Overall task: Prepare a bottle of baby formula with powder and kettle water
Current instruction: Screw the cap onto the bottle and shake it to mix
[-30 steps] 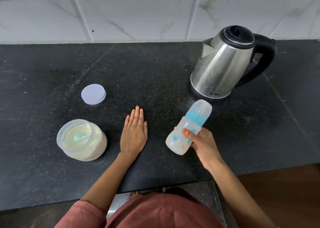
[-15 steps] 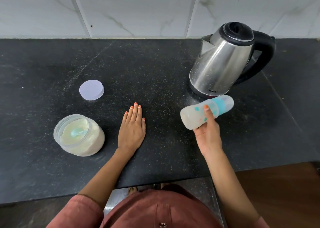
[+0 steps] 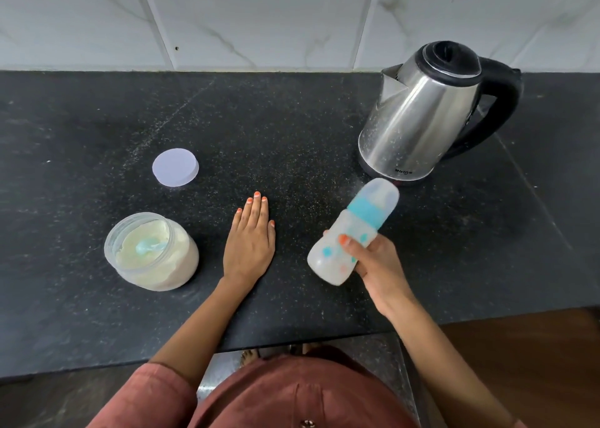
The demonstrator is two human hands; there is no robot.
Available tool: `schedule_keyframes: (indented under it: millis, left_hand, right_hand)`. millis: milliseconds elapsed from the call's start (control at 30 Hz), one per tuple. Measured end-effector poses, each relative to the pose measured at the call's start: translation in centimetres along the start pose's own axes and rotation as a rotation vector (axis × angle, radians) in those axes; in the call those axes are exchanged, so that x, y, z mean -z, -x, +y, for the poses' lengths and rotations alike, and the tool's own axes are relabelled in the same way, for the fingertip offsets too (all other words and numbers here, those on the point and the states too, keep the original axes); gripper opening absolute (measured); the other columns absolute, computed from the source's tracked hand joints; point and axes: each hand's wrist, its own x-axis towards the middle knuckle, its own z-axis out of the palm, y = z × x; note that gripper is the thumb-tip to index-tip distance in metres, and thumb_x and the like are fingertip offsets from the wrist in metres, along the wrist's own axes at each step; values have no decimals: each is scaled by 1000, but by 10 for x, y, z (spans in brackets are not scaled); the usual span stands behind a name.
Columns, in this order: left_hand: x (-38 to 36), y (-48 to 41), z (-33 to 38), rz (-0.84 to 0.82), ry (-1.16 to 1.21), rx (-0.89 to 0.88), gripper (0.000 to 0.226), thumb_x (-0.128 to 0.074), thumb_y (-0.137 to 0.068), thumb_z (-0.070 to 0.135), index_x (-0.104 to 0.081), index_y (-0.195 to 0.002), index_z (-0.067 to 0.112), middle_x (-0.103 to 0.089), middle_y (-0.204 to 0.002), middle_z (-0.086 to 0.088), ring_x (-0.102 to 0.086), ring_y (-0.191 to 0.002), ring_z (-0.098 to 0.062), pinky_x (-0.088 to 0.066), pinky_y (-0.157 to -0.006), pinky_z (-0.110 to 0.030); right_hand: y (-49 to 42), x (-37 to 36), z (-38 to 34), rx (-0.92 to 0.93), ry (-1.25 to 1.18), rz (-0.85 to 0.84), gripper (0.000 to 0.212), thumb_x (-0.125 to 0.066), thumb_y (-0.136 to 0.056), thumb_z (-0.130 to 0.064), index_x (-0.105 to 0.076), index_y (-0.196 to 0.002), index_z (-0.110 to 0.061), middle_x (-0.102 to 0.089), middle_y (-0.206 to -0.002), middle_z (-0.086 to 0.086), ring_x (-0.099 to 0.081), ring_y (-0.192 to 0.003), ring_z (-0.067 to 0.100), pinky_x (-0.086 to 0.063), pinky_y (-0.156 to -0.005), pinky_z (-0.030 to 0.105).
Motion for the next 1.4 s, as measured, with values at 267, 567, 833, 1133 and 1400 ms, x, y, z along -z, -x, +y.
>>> schedule_keyframes:
  millis: [267,567,833,1133,1400]
  left_hand:
    - [1,1,1,1,2,2,67,0,-89,37,-23,-142,2,-23,-151,-14,-21,-140,-26,-10,-113,-34]
    - [3,2,2,8,3,-1,69,4,-87,38,-18,-144,4,-18,-153,-11,-16,-142,-23,-3,-112,-29]
    - [6,2,2,-9,32,18,49,-22,-100,25,-12,-145,6,-11,-155,-9,-9,-143,-21,-2,-115,-30]
    - [6,2,1,-7,39,6,49,-21,-101,25,-13,-145,7,-11,-155,-9,-9,-143,-21,-2,-115,-30]
    - [7,3,1,-5,38,7,49,-23,-100,25,-13,-145,6,-12,-155,-9,-10,-143,-21,-3,-115,-31]
  right_hand:
    - [-14,2,-5,77,-315,140,52,-73,-65,-25,-55,-113,-16,-64,-111,8,-64,-98,16,-57,-75,27]
    - [-23,7,-13,125,-421,225,51,-68,-71,-27,-52,-118,-16,-63,-110,2,-65,-93,11,-57,-71,26]
    - [-8,-7,0,76,-34,-25,58,-87,-40,-39,-68,-92,-21,-71,-99,5,-66,-97,21,-55,-83,35]
    - [-5,-15,12,8,121,-42,67,-86,-36,-42,-65,-96,-19,-68,-106,12,-64,-102,25,-51,-91,44]
    - [-9,-17,8,39,-55,38,69,-87,-37,-46,-66,-97,-21,-71,-101,4,-67,-96,19,-56,-81,34]
